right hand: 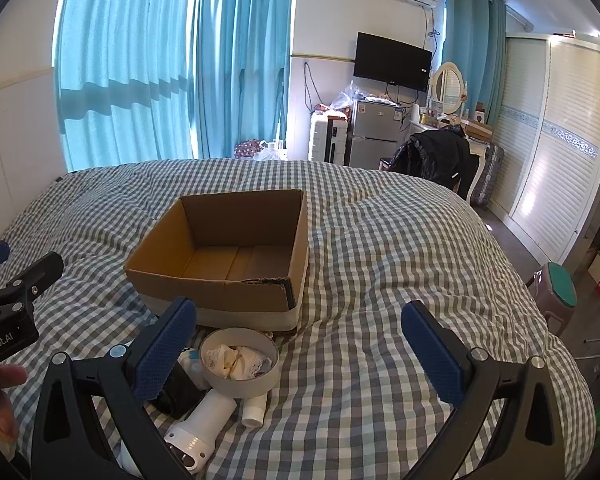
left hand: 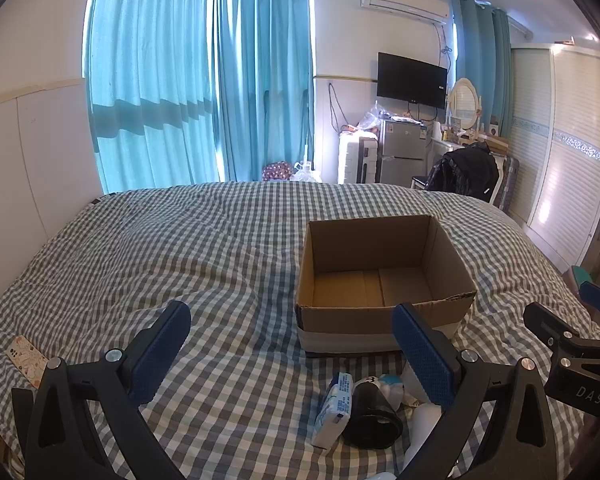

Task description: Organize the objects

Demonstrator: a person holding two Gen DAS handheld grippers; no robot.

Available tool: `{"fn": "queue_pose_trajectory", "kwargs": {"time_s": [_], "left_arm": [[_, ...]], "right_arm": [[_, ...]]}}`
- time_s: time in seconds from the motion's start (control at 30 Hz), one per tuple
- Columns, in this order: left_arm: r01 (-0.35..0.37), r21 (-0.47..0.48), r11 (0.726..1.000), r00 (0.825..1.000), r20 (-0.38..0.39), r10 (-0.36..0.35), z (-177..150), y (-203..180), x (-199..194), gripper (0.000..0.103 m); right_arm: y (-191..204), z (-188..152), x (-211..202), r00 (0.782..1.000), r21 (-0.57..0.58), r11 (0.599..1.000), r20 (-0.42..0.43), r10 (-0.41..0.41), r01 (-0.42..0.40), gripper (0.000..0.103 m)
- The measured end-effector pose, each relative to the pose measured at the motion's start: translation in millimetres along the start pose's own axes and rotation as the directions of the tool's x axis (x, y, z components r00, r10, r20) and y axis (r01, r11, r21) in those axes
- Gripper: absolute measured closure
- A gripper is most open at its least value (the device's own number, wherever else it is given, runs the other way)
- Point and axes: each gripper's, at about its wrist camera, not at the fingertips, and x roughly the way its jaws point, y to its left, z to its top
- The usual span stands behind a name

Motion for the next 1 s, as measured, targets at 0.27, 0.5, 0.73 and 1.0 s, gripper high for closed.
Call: {"fn": "queue_pose_trajectory", "kwargs": {"time_s": [0.27,0.5,0.73,1.0], "left_arm": [[0.0,-0.001,1.0,1.0,-0.002,0.0,-0.7,-0.7,-0.3,0.0],[0.018,0.0,1.0,1.0,0.001,-0.018,0.2,-1.7,-1.8,0.0],[0.026,0.011,1.0,1.0,0.007,-0.026,-0.1,-5.4,-3.6,0.0],[0.022,0.011,1.0,1.0,-0.001,-0.022,0.8,-4.9,-6.1,0.0]], "right_arm": [[0.8,0.6,0.9,1.0,-0.002,1.0,0.0,-0.001,0.001,0.0],[1.5,-0.1,1.7,1.0,-0.006,1.0,-0.006,0.001,-0.001,0.0],[1.5,-0.3,1.3,1.0,-0.009,1.0,-0.005,0.003,-0.003,0.0],[1.8,0.7,-2.3,1.0,-0.014,1.0,0.001,0.007,-0.007,0.0]]}}
